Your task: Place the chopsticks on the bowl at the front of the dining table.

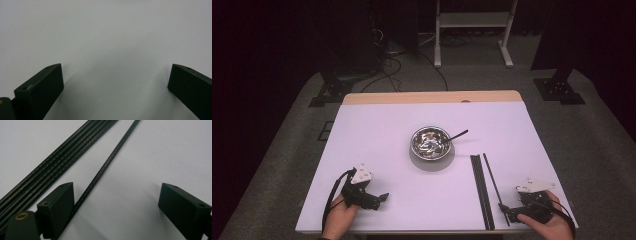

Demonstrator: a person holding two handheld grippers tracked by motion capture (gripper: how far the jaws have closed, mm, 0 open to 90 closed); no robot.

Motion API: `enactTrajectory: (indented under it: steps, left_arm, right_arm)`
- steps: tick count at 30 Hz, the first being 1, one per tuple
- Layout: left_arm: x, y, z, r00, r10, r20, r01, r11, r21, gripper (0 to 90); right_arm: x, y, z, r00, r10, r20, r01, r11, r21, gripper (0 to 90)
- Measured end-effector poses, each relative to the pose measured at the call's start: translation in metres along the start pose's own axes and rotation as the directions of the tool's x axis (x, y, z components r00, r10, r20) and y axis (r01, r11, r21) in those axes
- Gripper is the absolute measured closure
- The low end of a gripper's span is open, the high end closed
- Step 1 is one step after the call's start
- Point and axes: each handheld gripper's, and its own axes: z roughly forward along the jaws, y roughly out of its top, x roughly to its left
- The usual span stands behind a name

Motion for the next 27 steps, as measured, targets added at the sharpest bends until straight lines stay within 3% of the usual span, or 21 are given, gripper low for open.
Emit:
enactTrajectory:
  steps: [27]
  left_arm:
    - [0.000, 0.000, 0.000, 1.0000, -0.001, 0.000, 0.001, 1.0000, 0.000, 0.0]
  right_arm:
    - [-0.022, -0.007, -0.007, 0.9980, 0.045, 0.045, -0.045, 0.999, 0.003, 12.2]
